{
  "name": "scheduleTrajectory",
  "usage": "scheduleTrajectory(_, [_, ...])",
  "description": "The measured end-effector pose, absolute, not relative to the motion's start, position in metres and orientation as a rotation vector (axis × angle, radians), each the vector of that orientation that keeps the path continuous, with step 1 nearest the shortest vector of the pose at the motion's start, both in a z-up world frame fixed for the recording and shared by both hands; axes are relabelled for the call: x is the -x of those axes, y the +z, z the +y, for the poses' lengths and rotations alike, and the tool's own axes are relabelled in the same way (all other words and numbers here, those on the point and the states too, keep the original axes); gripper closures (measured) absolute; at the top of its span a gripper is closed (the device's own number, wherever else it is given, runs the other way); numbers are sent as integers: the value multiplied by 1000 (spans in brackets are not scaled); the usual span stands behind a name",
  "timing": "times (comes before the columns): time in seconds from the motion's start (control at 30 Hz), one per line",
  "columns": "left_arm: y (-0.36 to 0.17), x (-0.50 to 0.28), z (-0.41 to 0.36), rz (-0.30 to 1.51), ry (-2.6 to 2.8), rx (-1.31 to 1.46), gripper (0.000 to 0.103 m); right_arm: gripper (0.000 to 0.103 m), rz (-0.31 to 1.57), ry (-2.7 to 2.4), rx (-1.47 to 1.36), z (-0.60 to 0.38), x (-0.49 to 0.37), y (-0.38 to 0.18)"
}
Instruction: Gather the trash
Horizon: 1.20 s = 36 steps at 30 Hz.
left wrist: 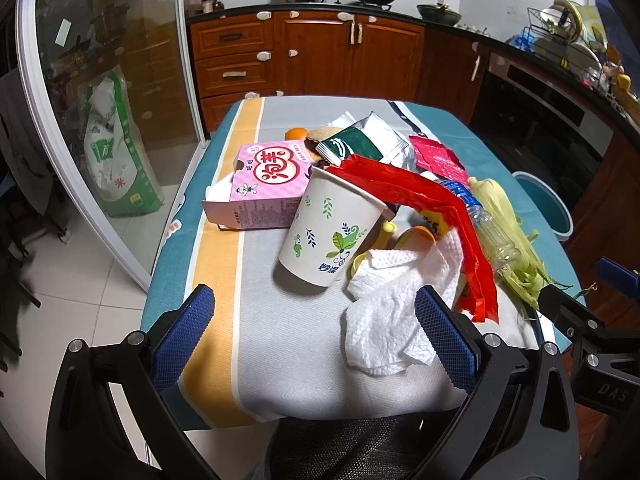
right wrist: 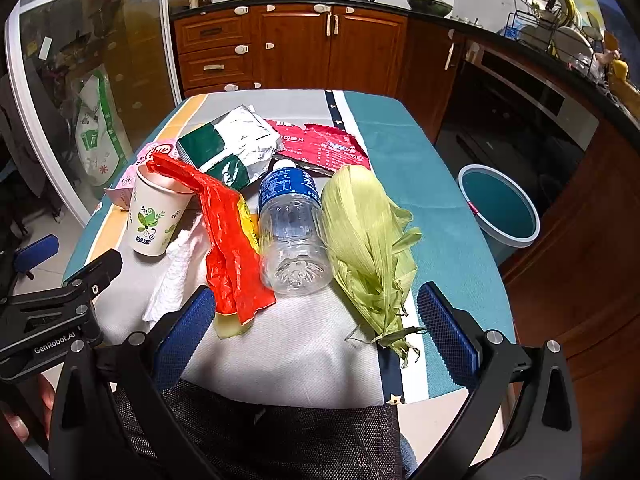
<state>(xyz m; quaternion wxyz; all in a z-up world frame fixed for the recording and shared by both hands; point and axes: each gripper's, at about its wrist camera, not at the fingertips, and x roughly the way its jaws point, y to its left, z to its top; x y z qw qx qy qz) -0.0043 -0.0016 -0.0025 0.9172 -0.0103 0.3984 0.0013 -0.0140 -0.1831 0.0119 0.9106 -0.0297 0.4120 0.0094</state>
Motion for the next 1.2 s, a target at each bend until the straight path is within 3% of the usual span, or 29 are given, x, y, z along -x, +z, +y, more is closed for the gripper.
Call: scheduleTrajectory(1.2, [-1,6,-3,816,4,15,3,6,856,19,60,-184,14,12])
